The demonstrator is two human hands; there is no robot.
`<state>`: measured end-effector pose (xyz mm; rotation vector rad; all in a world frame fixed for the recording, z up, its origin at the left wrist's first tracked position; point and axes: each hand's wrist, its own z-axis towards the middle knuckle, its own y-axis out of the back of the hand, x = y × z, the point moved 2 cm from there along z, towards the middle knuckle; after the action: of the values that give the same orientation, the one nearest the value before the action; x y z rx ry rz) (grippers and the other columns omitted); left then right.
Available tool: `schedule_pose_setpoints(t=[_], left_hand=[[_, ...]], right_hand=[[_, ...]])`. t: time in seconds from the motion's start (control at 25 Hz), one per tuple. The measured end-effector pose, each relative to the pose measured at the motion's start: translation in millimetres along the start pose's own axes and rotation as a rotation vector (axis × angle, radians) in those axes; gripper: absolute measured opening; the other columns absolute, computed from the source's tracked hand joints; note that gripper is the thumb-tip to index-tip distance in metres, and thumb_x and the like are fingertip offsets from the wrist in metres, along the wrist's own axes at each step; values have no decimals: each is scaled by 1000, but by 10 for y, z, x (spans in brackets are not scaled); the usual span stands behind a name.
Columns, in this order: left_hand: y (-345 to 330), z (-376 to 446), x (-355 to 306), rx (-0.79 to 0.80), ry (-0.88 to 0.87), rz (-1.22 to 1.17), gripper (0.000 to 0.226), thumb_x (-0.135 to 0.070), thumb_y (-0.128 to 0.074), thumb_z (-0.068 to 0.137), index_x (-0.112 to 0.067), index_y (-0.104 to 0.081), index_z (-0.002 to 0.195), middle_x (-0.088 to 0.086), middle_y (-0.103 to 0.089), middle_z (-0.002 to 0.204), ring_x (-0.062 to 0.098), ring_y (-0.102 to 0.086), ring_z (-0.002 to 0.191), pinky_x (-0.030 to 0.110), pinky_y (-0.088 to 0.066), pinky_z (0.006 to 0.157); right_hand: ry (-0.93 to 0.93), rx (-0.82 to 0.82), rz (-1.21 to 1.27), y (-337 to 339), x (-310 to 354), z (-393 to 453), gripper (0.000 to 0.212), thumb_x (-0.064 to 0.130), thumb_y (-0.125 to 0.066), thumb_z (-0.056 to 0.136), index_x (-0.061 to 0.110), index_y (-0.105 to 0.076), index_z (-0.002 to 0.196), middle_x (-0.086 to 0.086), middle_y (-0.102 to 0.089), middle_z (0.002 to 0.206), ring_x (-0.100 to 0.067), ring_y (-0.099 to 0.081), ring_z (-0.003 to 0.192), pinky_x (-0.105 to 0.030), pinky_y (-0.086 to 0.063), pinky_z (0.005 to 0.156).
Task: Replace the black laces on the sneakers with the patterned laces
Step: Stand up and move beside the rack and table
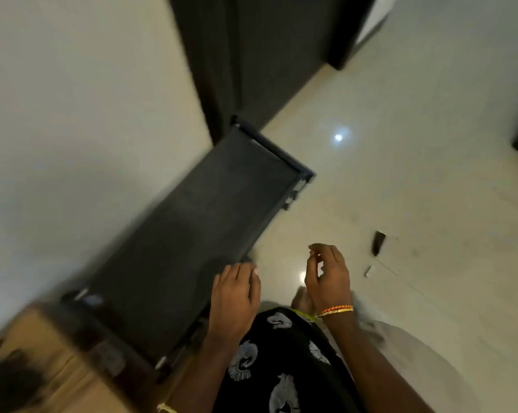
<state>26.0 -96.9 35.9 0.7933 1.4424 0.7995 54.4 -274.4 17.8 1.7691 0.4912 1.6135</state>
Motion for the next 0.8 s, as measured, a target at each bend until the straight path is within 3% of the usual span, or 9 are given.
schedule_pose_setpoints(t=[0.16, 0.32, 0.48, 0.6, 0.72, 0.8], left_hand=[[-1104, 409, -867, 365, -234, 12, 28, -25, -37, 92, -13, -61, 83, -1, -62, 76, 20, -60, 70, 29, -45, 62], [-2198, 738, -1427, 723, -315, 108, 27, -25, -35, 99, -12, -59, 99, 4, -62, 97, 23, -59, 87, 32, -43, 73], [-3301, 1134, -1600, 870, -184, 154, 24, -23, -44, 96, -9, -63, 102, 11, -62, 104, 28, -59, 95, 31, -43, 73], [-4293, 1452, -1675, 967, -32, 84, 21, -22, -49, 94, -8, -64, 100, 9, -66, 109, 27, -59, 104, 28, -43, 79], [-5182, 1662, -1753, 1042, 54, -1, 37, -26, -53, 95, -9, -51, 128, 11, -56, 130, 28, -53, 118, 29, -42, 91], [-5715, 1639, -1743, 1109, -89, 15, 58, -30, -53, 95, -18, -28, 147, 13, -44, 144, 29, -46, 128, 35, -39, 101]], right_hand=[[-355, -73, -35, 682, -1222, 382, 15, 8, -52, 86, 4, -64, 94, -9, -64, 87, -24, -60, 75, -26, -41, 65], [-700, -77, -22, 1006, -2458, 571, 11, 3, -57, 84, 2, -65, 91, -14, -68, 89, -27, -59, 76, -25, -39, 67], [-1038, -11, 87, 840, -3525, 620, 12, 8, -56, 85, 4, -66, 90, -15, -69, 95, -29, -61, 91, -25, -42, 74], [-1194, 26, 198, 396, -4313, 637, 11, 19, -64, 83, 9, -63, 85, -18, -68, 99, -29, -61, 87, -35, -50, 81], [-1258, 4, 215, -58, -4879, 637, 33, 32, -68, 83, 6, -61, 102, -17, -65, 107, -30, -60, 98, -36, -47, 86], [-1263, 48, 207, -375, -5134, 606, 49, 40, -69, 82, 5, -56, 114, -16, -62, 113, -31, -57, 107, -34, -43, 87]])
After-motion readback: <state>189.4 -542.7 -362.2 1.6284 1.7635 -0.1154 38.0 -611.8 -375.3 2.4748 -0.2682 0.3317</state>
